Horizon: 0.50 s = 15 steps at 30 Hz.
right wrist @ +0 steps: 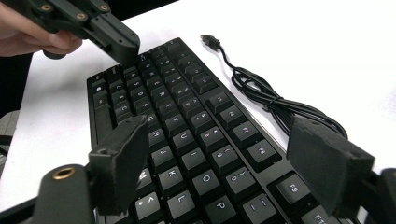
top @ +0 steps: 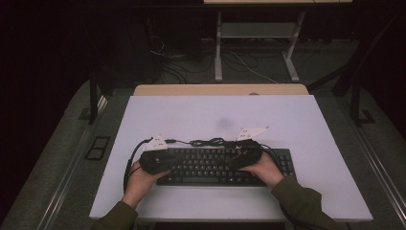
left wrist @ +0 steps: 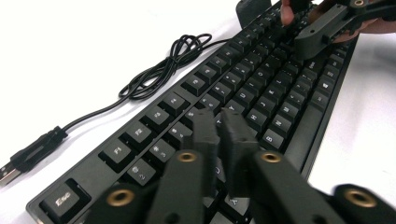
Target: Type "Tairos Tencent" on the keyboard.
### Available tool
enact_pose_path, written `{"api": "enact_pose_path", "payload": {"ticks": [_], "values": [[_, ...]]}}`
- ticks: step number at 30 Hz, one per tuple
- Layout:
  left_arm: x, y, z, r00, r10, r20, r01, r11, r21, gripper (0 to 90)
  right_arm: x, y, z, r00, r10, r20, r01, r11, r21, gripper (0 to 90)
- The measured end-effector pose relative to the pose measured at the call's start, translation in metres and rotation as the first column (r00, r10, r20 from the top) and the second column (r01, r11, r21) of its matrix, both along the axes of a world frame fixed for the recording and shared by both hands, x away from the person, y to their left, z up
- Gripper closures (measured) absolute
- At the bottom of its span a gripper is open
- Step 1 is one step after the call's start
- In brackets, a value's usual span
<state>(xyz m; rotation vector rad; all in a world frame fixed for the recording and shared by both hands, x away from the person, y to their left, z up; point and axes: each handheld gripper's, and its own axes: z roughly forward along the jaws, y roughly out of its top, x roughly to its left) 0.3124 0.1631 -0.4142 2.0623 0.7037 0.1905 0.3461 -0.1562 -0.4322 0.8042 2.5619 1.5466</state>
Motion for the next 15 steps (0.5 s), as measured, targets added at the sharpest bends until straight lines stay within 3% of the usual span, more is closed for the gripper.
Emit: {"api": "enact_pose_path", "payload": {"ticks": [15], "values": [[0.017,-0.016,0.003,0.9997,-0.023,-0.003,0.023,0.9996,0.013,89.3,0.0,-0.003,0.001,0.9999,-0.013,0.005,0.013,0.9999,0.009,20.3]]}}
